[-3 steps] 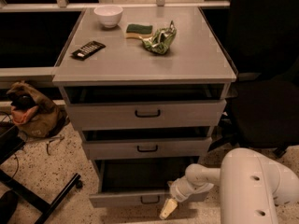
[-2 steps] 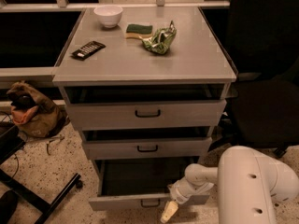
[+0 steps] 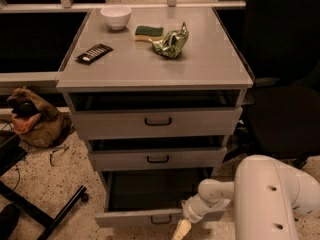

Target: Open bottom drawer

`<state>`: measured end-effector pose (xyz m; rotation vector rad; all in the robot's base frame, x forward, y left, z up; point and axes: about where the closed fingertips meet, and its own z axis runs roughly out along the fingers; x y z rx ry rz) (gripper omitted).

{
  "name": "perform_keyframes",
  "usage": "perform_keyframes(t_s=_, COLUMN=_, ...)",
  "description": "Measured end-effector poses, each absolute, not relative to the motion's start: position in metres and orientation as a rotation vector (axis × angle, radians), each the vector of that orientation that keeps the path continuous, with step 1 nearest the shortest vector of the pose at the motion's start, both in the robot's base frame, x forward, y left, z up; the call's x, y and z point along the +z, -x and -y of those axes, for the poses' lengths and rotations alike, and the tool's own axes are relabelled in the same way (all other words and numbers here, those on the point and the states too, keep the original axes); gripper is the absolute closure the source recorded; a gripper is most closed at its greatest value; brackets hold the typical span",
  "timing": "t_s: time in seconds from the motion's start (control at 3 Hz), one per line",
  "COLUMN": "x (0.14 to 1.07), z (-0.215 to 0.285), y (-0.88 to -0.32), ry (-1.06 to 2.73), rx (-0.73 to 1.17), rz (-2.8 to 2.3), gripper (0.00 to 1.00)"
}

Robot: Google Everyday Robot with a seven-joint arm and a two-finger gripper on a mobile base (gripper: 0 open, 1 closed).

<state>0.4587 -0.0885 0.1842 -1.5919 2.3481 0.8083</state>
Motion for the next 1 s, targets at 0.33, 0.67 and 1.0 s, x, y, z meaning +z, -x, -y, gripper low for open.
perform_keyframes(t_s=0.33, x=0.190, z=0.096, y=-0.427, ry=1.542, rx=0.809, rz=-2.414, gripper=0.00)
perform_keyframes(t_s=0.67, x=0.195, z=0.105, y=-0.370, ry=1.495, rx=0.846, rz=-2.484, gripper=0.00)
perform_keyframes(t_s=1.0, x=0.195, z=0.105, y=-0.370, ry=1.495, rx=0.846, rz=-2.484, gripper=0.00)
